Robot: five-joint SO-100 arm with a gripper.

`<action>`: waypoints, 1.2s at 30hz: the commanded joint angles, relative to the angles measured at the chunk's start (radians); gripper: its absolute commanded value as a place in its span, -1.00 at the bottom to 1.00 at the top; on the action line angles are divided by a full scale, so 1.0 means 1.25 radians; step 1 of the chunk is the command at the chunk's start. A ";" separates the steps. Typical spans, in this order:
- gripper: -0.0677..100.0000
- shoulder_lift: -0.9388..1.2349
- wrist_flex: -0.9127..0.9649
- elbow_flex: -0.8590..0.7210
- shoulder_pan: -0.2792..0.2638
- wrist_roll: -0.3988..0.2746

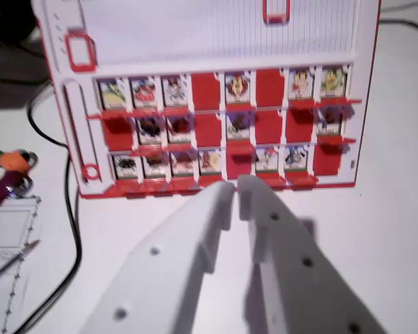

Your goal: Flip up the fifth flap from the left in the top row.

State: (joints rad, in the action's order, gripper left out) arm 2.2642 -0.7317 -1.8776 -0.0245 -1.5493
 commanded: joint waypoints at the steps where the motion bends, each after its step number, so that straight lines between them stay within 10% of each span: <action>1: -1.00 -0.028 -0.013 0.109 0.015 -0.012; 36: -1.00 -0.645 0.118 0.437 0.090 -0.038</action>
State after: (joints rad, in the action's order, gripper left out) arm 1.4634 -0.6167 -1.4742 0.1058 -1.5877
